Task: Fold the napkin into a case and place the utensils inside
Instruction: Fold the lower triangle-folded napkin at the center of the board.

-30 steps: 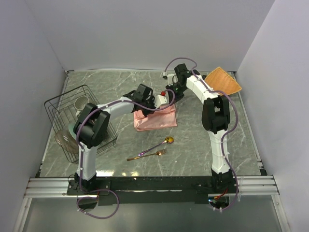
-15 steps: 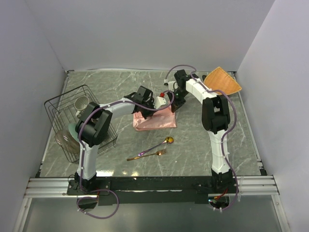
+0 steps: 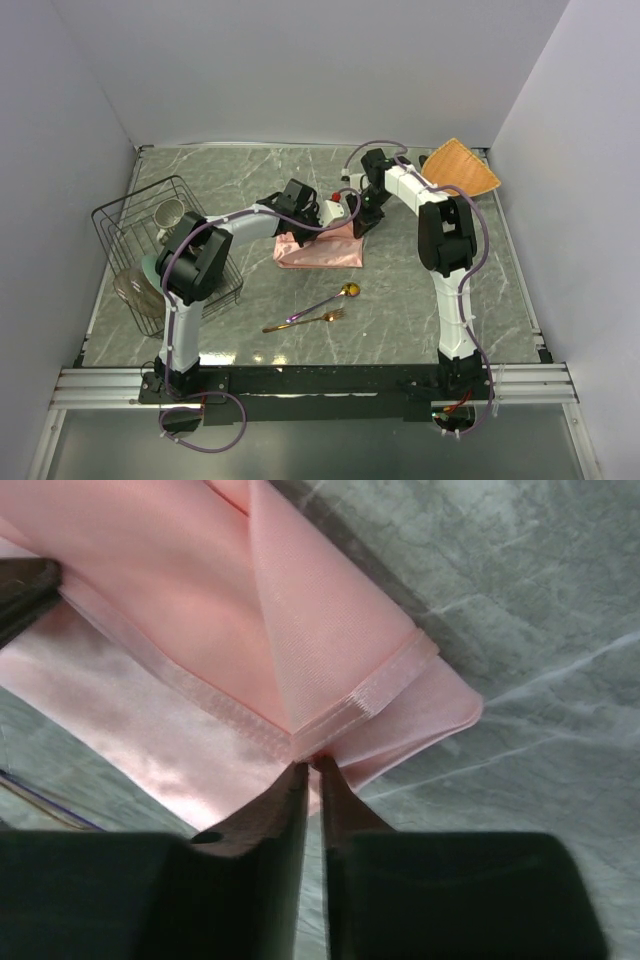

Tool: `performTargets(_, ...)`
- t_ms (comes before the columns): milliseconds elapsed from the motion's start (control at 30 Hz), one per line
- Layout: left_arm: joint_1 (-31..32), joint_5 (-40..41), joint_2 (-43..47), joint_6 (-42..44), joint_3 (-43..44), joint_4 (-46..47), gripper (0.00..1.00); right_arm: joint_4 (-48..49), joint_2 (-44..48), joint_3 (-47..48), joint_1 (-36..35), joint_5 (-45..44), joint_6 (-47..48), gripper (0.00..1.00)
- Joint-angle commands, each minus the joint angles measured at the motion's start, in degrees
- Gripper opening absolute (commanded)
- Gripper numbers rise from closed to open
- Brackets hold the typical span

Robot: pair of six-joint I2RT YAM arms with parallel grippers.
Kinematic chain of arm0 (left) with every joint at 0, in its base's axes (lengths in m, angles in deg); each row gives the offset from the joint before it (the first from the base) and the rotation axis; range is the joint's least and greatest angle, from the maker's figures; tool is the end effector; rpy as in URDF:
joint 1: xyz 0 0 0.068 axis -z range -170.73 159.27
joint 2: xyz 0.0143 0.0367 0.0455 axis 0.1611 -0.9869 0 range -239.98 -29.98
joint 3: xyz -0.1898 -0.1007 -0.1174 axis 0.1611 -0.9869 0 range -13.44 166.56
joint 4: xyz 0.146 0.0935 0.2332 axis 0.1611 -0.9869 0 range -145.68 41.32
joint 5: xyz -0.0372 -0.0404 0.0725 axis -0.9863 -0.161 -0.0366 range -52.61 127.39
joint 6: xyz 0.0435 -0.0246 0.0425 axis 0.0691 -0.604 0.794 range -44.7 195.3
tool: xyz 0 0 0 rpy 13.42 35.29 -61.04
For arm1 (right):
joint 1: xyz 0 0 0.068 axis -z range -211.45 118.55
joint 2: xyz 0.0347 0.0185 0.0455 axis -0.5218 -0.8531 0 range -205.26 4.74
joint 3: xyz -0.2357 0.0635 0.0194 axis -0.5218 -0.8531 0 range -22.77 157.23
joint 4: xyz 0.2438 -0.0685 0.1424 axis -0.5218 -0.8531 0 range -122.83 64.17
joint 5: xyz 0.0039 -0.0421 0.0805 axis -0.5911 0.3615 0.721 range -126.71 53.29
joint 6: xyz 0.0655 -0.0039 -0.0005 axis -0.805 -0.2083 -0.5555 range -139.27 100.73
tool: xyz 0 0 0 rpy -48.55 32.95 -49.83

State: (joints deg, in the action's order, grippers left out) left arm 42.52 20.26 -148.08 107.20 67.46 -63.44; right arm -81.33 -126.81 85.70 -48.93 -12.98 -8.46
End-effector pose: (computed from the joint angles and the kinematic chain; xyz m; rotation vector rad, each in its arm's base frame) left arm 0.3787 -0.2664 0.1046 1.4300 2.0015 -0.3800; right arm 0.4489 0.1631 0.1175 -0.7686 2.8005 0.6259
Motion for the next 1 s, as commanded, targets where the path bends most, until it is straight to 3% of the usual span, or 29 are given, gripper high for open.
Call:
performTargets(0,0.2,1.0,1.1,0.4,-1.7,-1.3,0.01,0.2,2.4,3.0,0.9,2.9,-3.4,0.28)
performTargets(267,0.1,0.4,1.7,1.0,-2.6,-1.0,0.01,3.0,2.8,5.8,3.9,6.3,-9.3,0.45)
performTargets(600,0.1,0.1,1.6,1.5,-2.2,-1.4,0.01,3.6,-0.9,11.0,4.2,6.9,-14.6,0.47)
performTargets(967,0.2,0.1,1.6,1.2,-2.1,-1.4,0.01,4.8,-2.5,9.9,4.4,6.2,-17.0,0.43)
